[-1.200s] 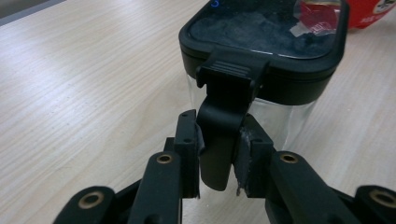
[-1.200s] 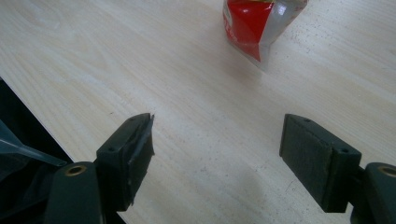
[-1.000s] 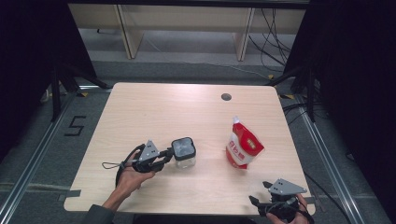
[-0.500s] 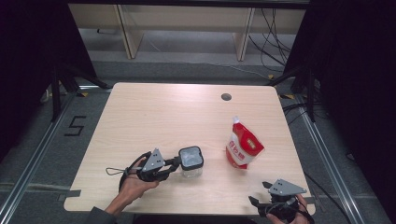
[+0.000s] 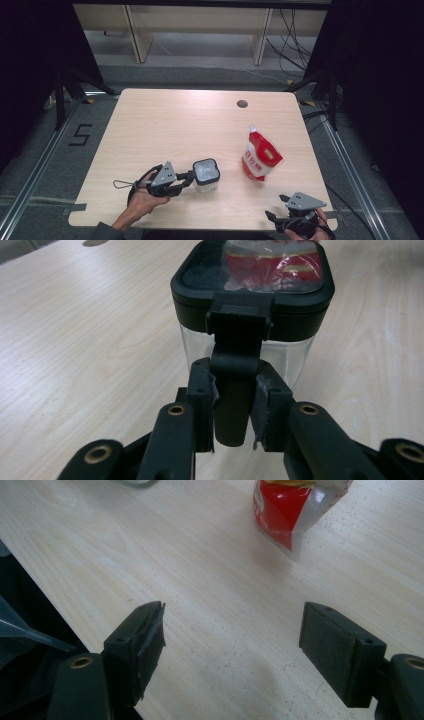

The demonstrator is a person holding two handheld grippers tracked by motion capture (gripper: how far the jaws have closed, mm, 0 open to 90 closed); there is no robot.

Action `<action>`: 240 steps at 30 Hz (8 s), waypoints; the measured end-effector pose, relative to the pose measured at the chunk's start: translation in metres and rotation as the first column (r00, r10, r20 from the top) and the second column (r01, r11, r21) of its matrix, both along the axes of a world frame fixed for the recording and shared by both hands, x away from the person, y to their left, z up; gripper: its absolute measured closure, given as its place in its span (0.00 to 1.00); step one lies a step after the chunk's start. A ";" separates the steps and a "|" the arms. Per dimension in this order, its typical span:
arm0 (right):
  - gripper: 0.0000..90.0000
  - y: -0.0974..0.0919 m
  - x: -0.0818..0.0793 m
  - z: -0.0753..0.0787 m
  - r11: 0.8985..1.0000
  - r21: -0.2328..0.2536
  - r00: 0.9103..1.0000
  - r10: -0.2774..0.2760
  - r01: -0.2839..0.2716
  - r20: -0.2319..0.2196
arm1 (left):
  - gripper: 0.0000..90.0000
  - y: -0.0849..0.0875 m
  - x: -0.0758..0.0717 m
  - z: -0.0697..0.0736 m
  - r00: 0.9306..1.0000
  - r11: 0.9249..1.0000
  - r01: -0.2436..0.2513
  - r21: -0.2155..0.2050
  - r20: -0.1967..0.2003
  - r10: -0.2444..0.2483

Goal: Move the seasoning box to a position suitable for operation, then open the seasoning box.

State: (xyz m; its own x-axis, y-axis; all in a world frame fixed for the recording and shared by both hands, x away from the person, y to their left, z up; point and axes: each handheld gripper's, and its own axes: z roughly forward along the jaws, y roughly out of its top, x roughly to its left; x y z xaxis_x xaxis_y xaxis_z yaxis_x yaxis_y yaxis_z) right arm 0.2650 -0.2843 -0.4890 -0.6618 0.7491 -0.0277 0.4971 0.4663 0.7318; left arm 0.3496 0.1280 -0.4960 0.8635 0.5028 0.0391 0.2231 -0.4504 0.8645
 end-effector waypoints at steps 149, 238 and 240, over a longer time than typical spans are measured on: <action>0.90 0.089 0.033 0.020 0.950 0.049 0.931 0.291 -0.309 0.219 | 0.99 -0.010 -0.017 0.032 0.993 0.980 -0.106 -0.171 -0.070 0.095; 0.97 0.171 0.050 0.067 0.892 0.046 0.849 0.412 -0.450 0.330 | 0.82 -0.004 -0.015 -0.007 0.999 1.000 0.024 0.001 -0.025 -0.024; 0.97 0.174 0.050 0.067 0.890 0.051 0.851 0.416 -0.454 0.322 | 0.82 -0.004 -0.015 -0.007 1.000 1.000 0.022 0.006 -0.022 -0.022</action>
State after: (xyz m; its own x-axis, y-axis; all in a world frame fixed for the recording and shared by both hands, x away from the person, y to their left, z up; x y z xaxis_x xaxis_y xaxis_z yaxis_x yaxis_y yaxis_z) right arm 0.3151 -0.1100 -0.4222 -0.8957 0.3967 -0.2012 0.0171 0.4828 0.8756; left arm 0.3347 0.1236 -0.5031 0.8752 0.4833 0.0226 0.2321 -0.4605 0.8568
